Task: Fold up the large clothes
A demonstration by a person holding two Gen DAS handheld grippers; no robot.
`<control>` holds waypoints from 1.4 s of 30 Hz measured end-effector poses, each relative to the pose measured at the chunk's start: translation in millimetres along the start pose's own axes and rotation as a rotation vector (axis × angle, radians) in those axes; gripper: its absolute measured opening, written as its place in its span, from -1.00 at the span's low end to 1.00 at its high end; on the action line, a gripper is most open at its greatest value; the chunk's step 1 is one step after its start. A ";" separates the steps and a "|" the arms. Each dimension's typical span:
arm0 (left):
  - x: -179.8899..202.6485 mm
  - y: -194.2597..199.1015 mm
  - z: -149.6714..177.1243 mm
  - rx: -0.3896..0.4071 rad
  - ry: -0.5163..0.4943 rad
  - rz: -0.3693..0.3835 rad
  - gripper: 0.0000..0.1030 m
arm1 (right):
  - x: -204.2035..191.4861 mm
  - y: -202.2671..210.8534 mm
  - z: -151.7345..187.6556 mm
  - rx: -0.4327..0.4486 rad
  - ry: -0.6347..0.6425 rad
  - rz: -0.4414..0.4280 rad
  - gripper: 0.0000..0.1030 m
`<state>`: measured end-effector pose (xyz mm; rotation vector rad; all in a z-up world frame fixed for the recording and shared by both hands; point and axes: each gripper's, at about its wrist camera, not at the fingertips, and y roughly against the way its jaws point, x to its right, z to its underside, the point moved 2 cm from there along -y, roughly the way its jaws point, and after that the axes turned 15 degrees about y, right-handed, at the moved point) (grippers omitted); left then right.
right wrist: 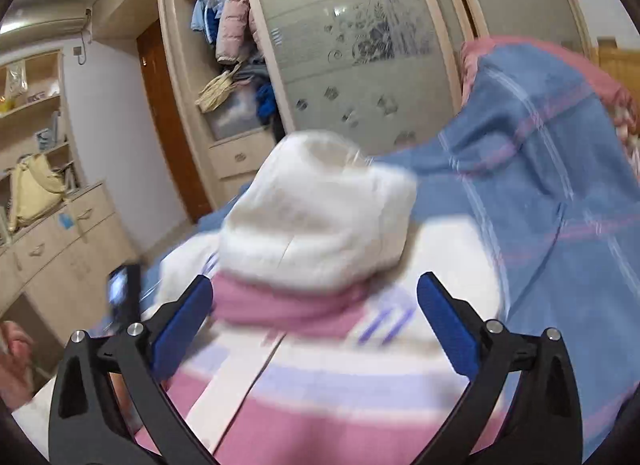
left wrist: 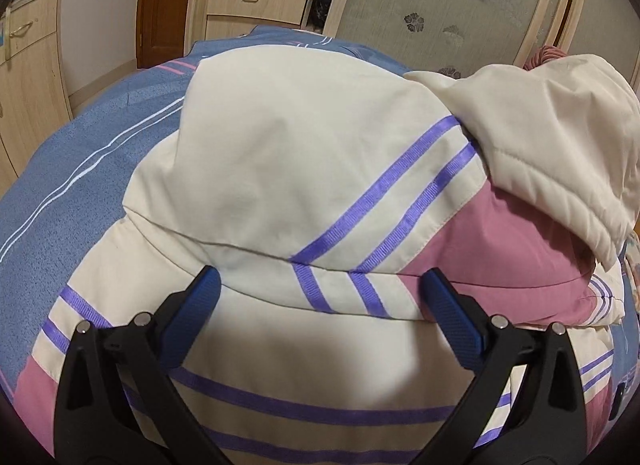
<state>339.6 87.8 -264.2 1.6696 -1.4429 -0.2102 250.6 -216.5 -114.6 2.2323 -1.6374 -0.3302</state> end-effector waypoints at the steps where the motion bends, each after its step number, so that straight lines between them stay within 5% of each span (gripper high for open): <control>1: 0.4 -0.3 0.1 0.000 0.000 0.000 0.96 | 3.8 -23.0 -9.8 -0.036 0.023 0.001 0.97; 3: 1.5 -0.8 -0.3 0.000 0.000 0.000 0.96 | 14.3 -77.0 -12.7 -0.168 0.026 -0.095 0.97; 6: 2.0 -1.7 0.4 0.001 0.001 0.003 0.96 | 45.2 -144.6 2.6 -0.300 -0.240 -0.206 0.97; 8: 0.7 -2.5 1.3 -0.001 0.002 0.003 0.96 | 54.2 -159.2 11.8 -0.280 -0.404 -0.269 0.29; 9: 0.2 -4.4 3.3 -0.002 0.001 0.001 0.96 | 51.0 -154.1 7.9 -0.251 -0.414 -0.286 -0.35; 10: 1.0 -5.9 4.2 -0.002 -0.001 -0.001 0.96 | 46.1 -144.9 1.3 -0.202 -0.388 -0.300 -0.62; 12: 2.8 -6.5 3.5 -0.003 -0.003 -0.004 0.96 | 24.9 -114.4 -17.8 -0.098 -0.278 -0.324 -0.75; 15: 5.2 -6.8 2.0 -0.005 -0.009 -0.013 0.96 | -15.0 -57.1 -37.2 0.031 -0.140 -0.411 -0.77; 18: 5.8 -4.8 1.4 -0.006 -0.007 -0.009 0.96 | -45.0 -32.1 -25.8 0.045 -0.109 -0.484 -0.77; 20: 5.8 -2.5 1.3 -0.003 -0.004 -0.003 0.96 | -60.7 -26.5 3.2 0.000 -0.129 -0.509 -0.77; 24: 0.4 16.4 -0.7 0.007 0.044 0.026 0.96 | -77.1 -52.7 77.6 -0.206 -0.094 -0.377 -0.77; 27: -1.8 50.9 0.1 0.051 0.106 0.094 0.96 | -73.9 -49.4 105.2 -0.214 -0.104 -0.335 -0.75; 30: 19.6 94.8 1.0 0.107 0.081 0.166 0.96 | -73.0 -51.0 103.9 -0.224 -0.146 -0.357 -0.53; 33: 67.0 128.9 3.8 0.128 -0.051 0.249 0.96 | -84.2 -46.8 104.4 -0.248 -0.119 -0.348 0.13; 39: 135.1 115.9 13.5 0.060 -0.217 0.248 0.96 | -82.6 -8.0 98.8 -0.182 -0.091 -0.339 0.20; 42: 134.3 63.3 17.6 -0.154 -0.142 0.217 0.85 | -74.8 11.2 94.6 -0.173 -0.092 -0.288 0.21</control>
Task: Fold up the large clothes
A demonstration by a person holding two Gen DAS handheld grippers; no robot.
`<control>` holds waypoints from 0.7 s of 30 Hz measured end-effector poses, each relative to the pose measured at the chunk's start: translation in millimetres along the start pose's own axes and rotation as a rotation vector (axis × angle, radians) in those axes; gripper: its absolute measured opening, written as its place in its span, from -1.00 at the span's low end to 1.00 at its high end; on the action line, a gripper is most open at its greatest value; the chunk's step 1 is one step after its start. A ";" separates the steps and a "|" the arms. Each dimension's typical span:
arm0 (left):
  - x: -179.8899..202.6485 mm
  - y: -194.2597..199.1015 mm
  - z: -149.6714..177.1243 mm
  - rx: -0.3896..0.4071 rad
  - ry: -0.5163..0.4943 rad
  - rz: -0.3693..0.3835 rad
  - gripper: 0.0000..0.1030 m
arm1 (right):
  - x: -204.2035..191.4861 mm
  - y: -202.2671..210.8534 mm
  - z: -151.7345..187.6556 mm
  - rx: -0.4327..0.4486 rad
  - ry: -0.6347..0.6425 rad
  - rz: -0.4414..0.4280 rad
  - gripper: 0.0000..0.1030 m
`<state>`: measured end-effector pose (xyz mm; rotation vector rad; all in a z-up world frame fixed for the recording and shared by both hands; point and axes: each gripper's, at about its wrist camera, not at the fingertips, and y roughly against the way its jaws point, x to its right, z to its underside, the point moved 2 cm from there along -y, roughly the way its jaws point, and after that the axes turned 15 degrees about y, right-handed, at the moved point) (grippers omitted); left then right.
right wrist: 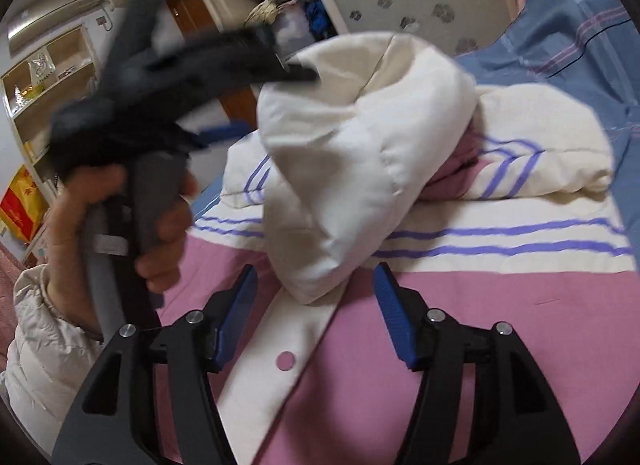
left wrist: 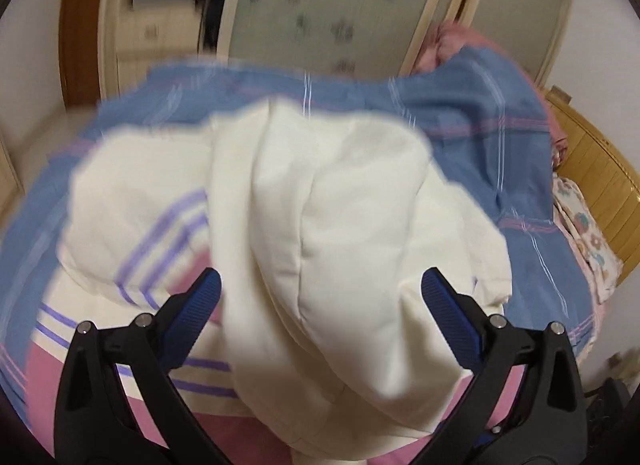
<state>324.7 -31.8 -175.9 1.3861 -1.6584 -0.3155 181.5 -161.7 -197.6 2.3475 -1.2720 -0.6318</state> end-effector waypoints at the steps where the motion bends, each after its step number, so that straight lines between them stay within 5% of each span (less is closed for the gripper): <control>1: -9.5 -9.6 0.6 -0.044 0.070 0.052 0.18 | 2.8 6.4 1.0 0.001 -0.013 0.013 0.24; 2: -18.0 -17.4 2.6 -0.102 0.138 0.115 -0.58 | 7.3 11.2 1.8 0.006 -0.028 0.027 0.25; 4: -36.0 -20.2 3.1 -0.126 0.241 0.178 -0.72 | 16.2 19.4 6.3 0.019 -0.056 0.051 0.30; 9: -49.0 22.1 -2.2 -0.029 0.277 0.270 -0.77 | 43.0 23.4 13.5 0.025 -0.139 0.025 0.31; 12: -54.5 38.3 -9.2 -0.048 0.317 0.314 -0.77 | 25.9 10.5 10.9 0.009 -0.135 -0.118 0.31; 16: -40.5 46.5 -10.0 -0.094 0.296 0.325 -0.75 | -26.4 -19.3 5.1 0.003 -0.101 -0.414 0.31; 18: -22.3 45.6 -10.6 -0.107 0.258 0.312 -0.73 | -37.2 -31.9 2.3 0.037 -0.095 -0.410 0.30; 21: -22.5 50.4 -11.0 -0.108 0.264 0.324 -0.72 | -5.9 -48.7 4.2 0.014 -0.213 -0.151 0.23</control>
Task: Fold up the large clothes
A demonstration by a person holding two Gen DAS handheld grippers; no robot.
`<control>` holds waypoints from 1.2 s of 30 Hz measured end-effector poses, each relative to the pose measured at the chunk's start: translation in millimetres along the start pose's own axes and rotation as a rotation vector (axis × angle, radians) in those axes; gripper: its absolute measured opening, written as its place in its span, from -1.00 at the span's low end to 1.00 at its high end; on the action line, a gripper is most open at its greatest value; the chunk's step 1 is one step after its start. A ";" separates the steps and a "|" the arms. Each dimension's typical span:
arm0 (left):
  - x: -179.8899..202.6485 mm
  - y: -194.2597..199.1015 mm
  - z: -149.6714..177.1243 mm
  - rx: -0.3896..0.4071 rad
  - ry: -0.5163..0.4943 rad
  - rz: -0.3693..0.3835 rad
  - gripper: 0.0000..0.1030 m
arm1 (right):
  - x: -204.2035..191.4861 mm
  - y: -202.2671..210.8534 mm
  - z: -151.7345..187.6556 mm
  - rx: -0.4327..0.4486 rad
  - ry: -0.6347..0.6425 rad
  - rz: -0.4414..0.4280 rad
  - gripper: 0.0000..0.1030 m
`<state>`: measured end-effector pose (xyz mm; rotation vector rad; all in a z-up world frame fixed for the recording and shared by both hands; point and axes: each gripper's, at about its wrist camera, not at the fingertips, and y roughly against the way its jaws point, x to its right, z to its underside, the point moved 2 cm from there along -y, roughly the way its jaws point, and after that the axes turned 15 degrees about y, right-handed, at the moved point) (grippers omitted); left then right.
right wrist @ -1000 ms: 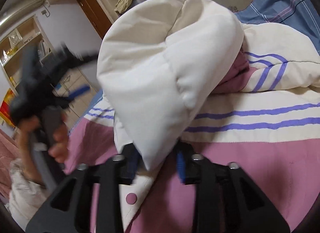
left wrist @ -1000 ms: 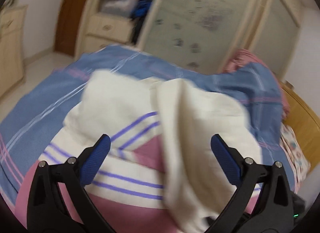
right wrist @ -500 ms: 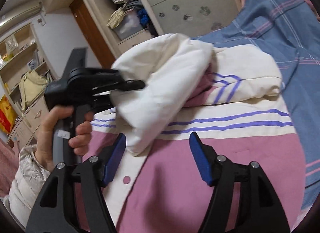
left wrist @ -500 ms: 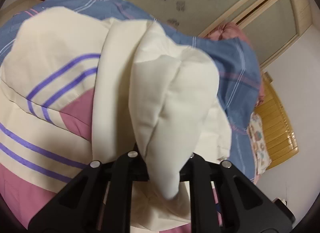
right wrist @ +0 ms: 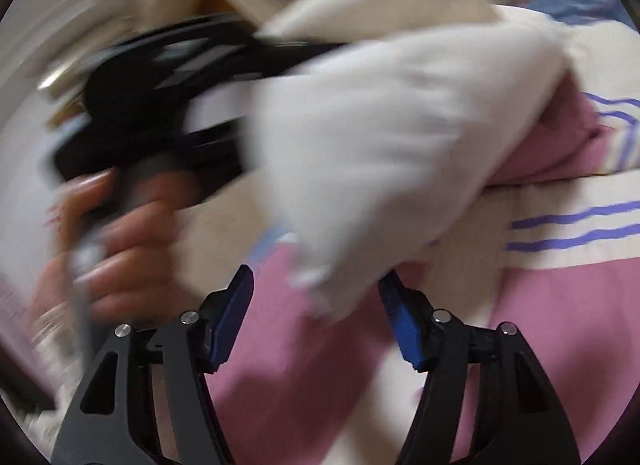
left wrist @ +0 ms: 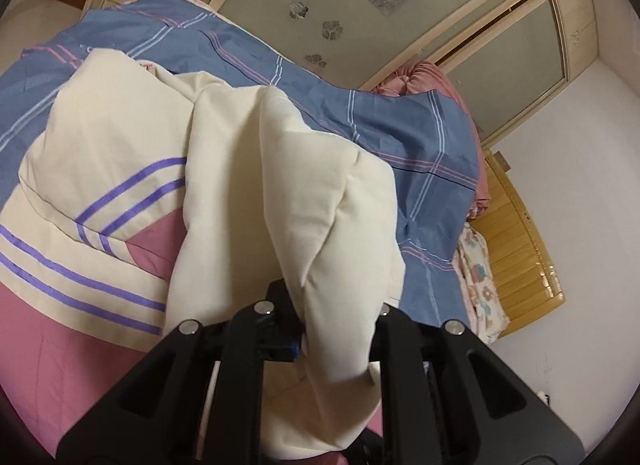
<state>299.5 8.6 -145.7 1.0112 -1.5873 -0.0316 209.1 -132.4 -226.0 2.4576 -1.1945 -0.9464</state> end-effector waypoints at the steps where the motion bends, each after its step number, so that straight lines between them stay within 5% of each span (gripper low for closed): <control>1: -1.5 1.3 -0.3 0.001 -0.002 0.000 -0.72 | 11.2 1.8 0.4 0.008 -0.033 0.047 0.16; 7: -18.0 -24.4 21.1 -0.065 -0.034 -0.056 -0.65 | 45.0 54.1 -0.2 0.068 0.050 0.503 -0.05; 9: -27.7 -39.6 31.3 -0.080 -0.028 -0.107 -0.64 | 45.7 59.6 6.1 0.001 0.085 0.550 -0.05; 12: -51.8 -48.6 40.2 -0.097 0.002 -0.159 -0.60 | 61.0 64.5 25.0 -0.155 0.046 0.437 -0.04; 18: -92.4 -51.5 44.2 -0.121 0.104 -0.140 -0.23 | 50.0 108.4 2.0 -0.065 0.045 0.256 -0.04; 20: -91.5 -49.4 45.0 -0.088 0.069 -0.189 -0.24 | 26.2 107.1 -15.6 -0.042 0.177 0.301 -0.04; 22: -91.0 -48.8 45.0 -0.082 0.048 -0.218 -0.24 | 10.0 103.2 -35.3 -0.067 0.320 0.465 -0.05; 24: -92.5 -48.8 45.2 -0.081 0.049 -0.220 -0.24 | 11.8 107.8 -50.9 -0.035 0.333 0.540 -0.05; 28: -87.3 -53.6 51.7 -0.058 0.000 -0.267 -0.23 | 25.8 97.0 -71.3 0.058 0.192 0.197 -0.05; 30: -82.1 -54.6 54.9 -0.045 -0.028 -0.286 -0.23 | 32.6 72.1 -80.4 0.071 0.145 0.132 -0.05; 34: -83.5 -52.2 55.5 -0.035 -0.038 -0.278 -0.23 | 61.9 9.2 -78.3 -0.038 -0.032 -0.025 -0.36; 35: -85.8 -51.1 54.6 -0.035 -0.032 -0.274 -0.23 | 71.4 0.8 -69.2 -0.082 -0.085 0.023 -0.49; 36: -87.6 -49.9 53.5 -0.036 -0.023 -0.269 -0.23 | 85.1 -4.7 -60.2 -0.117 -0.120 0.112 -0.85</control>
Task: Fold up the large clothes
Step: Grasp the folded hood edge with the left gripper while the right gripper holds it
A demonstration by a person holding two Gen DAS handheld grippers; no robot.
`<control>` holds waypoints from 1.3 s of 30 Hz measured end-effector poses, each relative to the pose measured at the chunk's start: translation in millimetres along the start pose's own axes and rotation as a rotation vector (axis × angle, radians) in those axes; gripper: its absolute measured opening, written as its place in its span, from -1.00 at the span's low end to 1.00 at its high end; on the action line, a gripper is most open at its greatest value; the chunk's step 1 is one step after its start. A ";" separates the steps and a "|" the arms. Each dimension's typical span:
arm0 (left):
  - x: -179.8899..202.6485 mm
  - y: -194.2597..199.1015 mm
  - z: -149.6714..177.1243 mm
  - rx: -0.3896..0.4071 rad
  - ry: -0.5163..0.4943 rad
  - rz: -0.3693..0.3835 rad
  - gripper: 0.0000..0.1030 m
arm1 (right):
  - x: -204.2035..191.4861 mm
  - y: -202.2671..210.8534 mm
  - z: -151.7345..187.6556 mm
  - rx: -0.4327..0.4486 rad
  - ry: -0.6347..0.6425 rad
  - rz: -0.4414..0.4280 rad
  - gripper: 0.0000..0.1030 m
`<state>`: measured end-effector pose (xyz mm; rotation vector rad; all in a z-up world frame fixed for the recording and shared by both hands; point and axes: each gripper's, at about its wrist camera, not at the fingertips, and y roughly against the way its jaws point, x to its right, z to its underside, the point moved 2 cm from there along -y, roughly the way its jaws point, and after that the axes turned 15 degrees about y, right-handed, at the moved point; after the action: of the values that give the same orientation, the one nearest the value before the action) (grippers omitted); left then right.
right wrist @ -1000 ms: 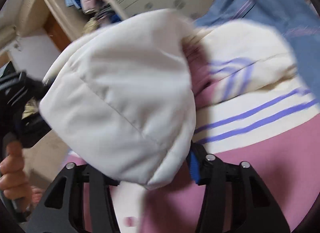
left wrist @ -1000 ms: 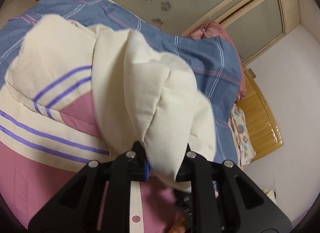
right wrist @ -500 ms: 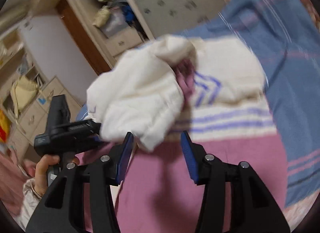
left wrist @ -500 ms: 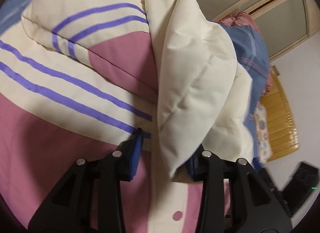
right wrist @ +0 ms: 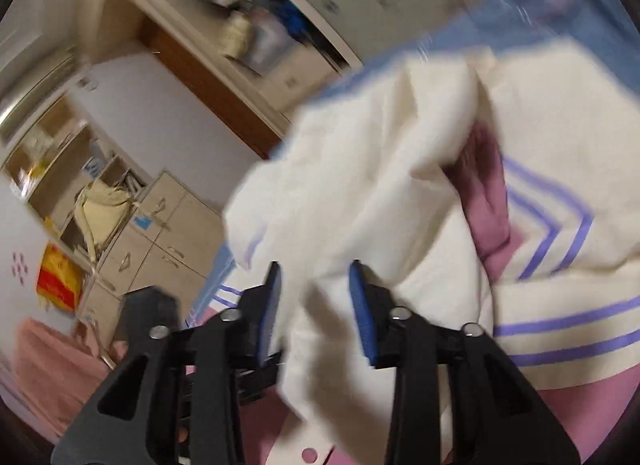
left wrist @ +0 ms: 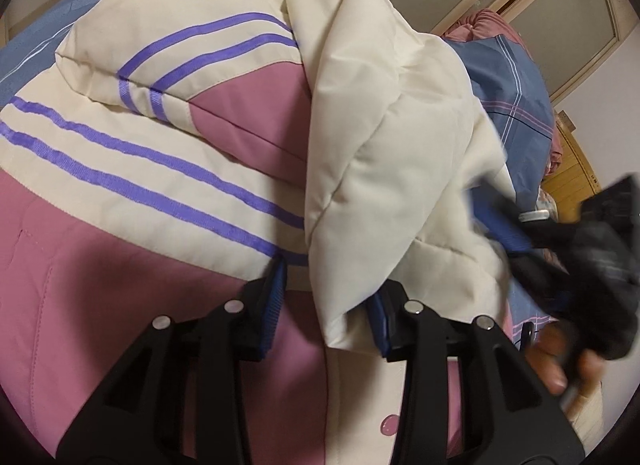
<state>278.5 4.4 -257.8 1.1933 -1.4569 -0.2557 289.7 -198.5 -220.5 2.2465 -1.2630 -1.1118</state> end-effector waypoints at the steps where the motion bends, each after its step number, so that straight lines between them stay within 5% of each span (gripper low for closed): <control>1: -1.3 -0.1 -0.1 -0.003 0.007 0.007 -0.23 | 12.7 -1.4 8.2 -0.008 -0.032 0.067 -1.00; 4: -4.3 3.6 1.9 -0.006 0.006 0.004 -0.20 | 39.5 -1.6 33.2 0.005 -0.113 0.054 -1.00; 8: 21.1 34.8 4.6 0.099 -0.072 -0.017 -0.22 | 12.1 8.6 37.5 0.001 0.083 0.183 -1.00; 11: 60.7 73.7 5.7 0.228 -0.207 0.061 -0.21 | -5.9 26.4 36.2 0.044 0.131 0.201 -0.96; 14: 82.3 94.9 -0.5 0.296 -0.276 0.128 -0.21 | -24.5 51.2 37.5 0.124 0.189 0.225 -0.71; 16: 88.7 91.8 -9.2 0.298 -0.290 0.124 -0.24 | -36.5 63.6 41.7 0.158 0.221 0.247 -0.30; 20: 94.9 68.6 -21.7 0.218 -0.268 0.156 -0.28 | -51.6 81.4 57.0 0.183 0.275 0.196 -0.30; 29: 21.7 -6.9 -39.8 0.089 -0.106 -0.095 -0.83 | -57.5 4.1 71.2 -0.025 0.397 0.286 -0.33; 39: 14.1 -26.2 -45.8 0.077 -0.082 -0.114 -0.84 | -45.4 -26.4 45.9 -0.034 0.416 0.354 -0.15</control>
<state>333.0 2.7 -254.6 1.3440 -1.4826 -0.3330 256.0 -142.4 -244.7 1.9835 -1.3693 -0.5019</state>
